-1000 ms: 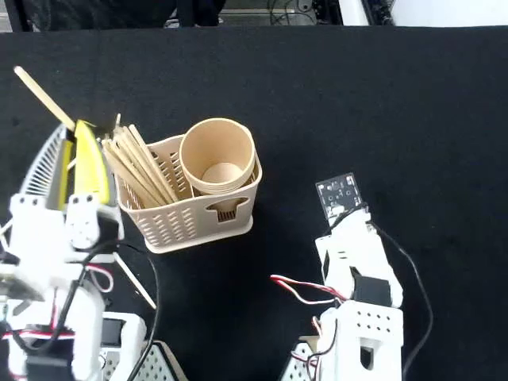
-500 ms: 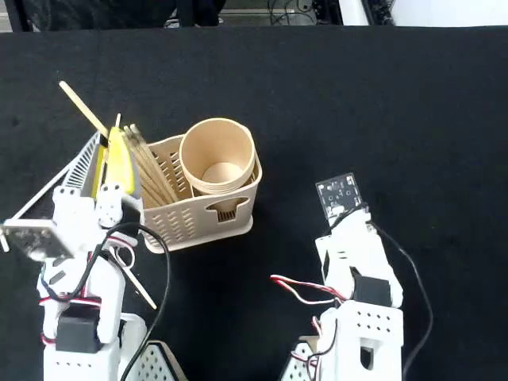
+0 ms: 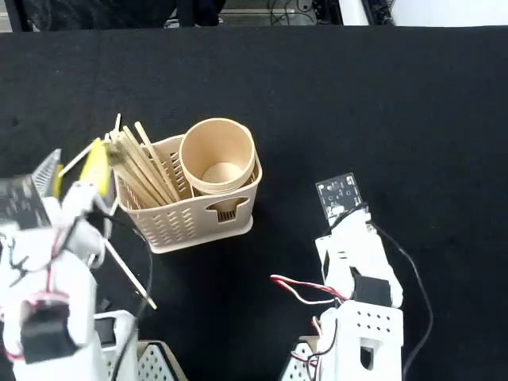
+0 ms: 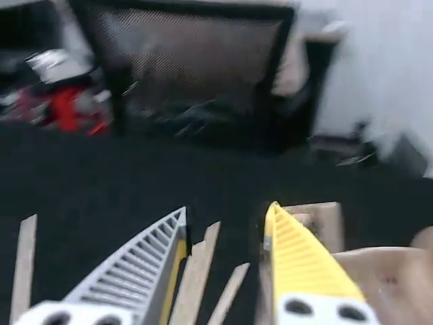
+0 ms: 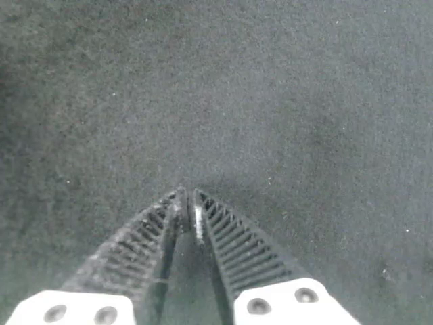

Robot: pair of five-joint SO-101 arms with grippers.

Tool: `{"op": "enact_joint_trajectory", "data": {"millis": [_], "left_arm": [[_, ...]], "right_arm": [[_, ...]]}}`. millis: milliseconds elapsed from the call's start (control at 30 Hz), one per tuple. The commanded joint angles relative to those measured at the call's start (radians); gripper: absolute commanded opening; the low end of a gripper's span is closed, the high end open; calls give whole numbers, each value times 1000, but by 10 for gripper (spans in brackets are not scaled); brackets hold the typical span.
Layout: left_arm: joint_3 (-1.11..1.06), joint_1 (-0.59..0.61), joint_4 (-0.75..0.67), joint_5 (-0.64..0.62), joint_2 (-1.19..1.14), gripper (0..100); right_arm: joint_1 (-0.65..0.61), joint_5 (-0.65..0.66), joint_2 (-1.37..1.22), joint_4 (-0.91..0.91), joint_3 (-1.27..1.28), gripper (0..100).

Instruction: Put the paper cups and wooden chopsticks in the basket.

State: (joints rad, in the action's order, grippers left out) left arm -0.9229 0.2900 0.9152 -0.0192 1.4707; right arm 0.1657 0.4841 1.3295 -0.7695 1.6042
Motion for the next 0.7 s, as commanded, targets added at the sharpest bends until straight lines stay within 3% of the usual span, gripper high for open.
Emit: {"op": "enact_joint_trajectory", "data": {"millis": [0, 367, 667], "left_arm": [[96, 157, 3, 112, -229, 193], [259, 291, 11, 479, -816, 193], [568, 294, 14, 522, -1384, 192]], "right_arm": [[8, 8, 15, 11, -5, 15], [8, 8, 15, 11, -5, 15], [8, 8, 15, 11, -5, 15]]}}
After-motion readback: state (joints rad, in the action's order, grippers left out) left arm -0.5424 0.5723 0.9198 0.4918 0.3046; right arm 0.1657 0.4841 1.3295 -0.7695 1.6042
